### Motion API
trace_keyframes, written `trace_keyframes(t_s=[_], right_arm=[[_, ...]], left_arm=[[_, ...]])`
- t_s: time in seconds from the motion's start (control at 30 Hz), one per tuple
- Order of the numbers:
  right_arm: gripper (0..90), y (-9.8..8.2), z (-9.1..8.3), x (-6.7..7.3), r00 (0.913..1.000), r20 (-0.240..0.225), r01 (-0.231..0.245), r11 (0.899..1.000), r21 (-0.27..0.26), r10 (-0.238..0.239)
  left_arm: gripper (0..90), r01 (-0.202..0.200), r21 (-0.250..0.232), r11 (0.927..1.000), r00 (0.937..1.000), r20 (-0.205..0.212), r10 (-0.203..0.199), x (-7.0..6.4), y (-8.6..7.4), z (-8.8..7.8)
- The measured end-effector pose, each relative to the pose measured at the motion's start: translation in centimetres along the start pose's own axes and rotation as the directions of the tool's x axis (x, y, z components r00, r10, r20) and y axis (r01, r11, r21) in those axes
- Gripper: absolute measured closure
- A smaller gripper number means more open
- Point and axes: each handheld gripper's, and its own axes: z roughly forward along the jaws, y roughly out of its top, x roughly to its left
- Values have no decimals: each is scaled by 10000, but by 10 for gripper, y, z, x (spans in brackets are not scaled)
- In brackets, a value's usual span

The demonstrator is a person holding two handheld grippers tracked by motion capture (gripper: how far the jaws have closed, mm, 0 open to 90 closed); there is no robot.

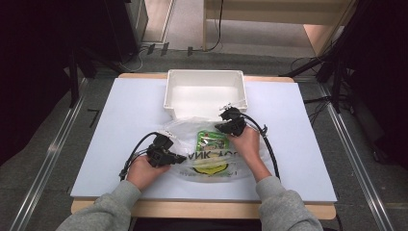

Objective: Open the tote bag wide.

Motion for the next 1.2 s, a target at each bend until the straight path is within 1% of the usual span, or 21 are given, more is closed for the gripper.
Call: trace_keyframes(t_s=[0.03,0.07,0.17,0.23,0.27,0.47,0.5,0.57,0.63,0.7,0.77,0.8,0.9,0.93,0.97,1.0,1.07,1.13,1.17,1.2], right_arm=[[900,0,0,0,10000,32,2,10000,6,-2],[900,0,0,1,10000,49,9,10000,-2,-9],[900,-1,0,0,10000,9,8,9999,-115,-8],[900,-2,0,0,10000,15,-56,9999,-126,56],[900,-3,0,-1,9999,-8,-123,9996,-247,123],[900,-5,0,0,9999,30,-157,9992,-374,158],[900,-5,0,0,9999,30,-157,9992,-374,158],[900,-5,0,1,9999,116,-87,9991,-414,92],[900,-5,0,2,9998,140,-104,9991,-414,110],[900,-6,0,2,9998,160,-143,9989,-439,150],[900,-6,0,2,9997,177,-182,9988,-457,190],[900,-6,0,2,9996,198,-187,9987,-469,197],[900,-7,0,3,9996,205,-197,9986,-489,207],[900,-7,0,3,9996,202,-198,9986,-499,209],[900,-7,0,2,9996,206,-177,9986,-507,188],[900,-7,0,3,9995,227,-198,9986,-486,210],[900,-7,0,3,9994,278,-211,9986,-492,225],[900,-7,0,4,9994,299,-182,9986,-490,196],[900,-7,1,4,9994,329,-83,9986,-523,100],[900,-7,0,3,9995,300,-109,9986,-516,125]], left_arm=[[900,0,0,10000,10000,0,0,0,0,0],[900,-74,91,9999,9999,88,73,-4,-4,-1],[900,-121,157,9998,9997,234,118,-8,-11,-2],[900,-146,171,9997,9997,223,142,-10,-14,-2],[900,-263,317,9992,9994,252,255,-12,-18,-2],[900,-299,349,9989,9991,327,288,-20,-31,-6],[900,-299,349,9989,9991,327,288,-20,-31,-6],[900,-418,361,9985,9985,375,404,-24,-37,-7],[900,-445,389,9983,9982,427,428,-26,-39,-8],[900,-543,402,9977,9975,479,524,-28,-45,-9],[900,-437,397,9983,9977,535,416,-30,-48,-10],[900,-467,436,9980,9972,604,440,-31,-50,-11],[900,-560,511,9971,9969,586,530,-35,-55,-13],[900,-527,611,9967,9967,657,487,-38,-58,-14],[900,-527,611,9967,9967,657,487,-38,-58,-14],[900,-514,674,9964,9961,749,464,-41,-63,-15],[900,-478,735,9962,9961,775,421,-45,-67,-16],[900,-502,777,9957,9959,796,440,-46,-68,-17],[900,-504,827,9953,9954,853,434,-46,-70,-18],[900,-446,810,9957,9956,861,376,-47,-70,-18]])
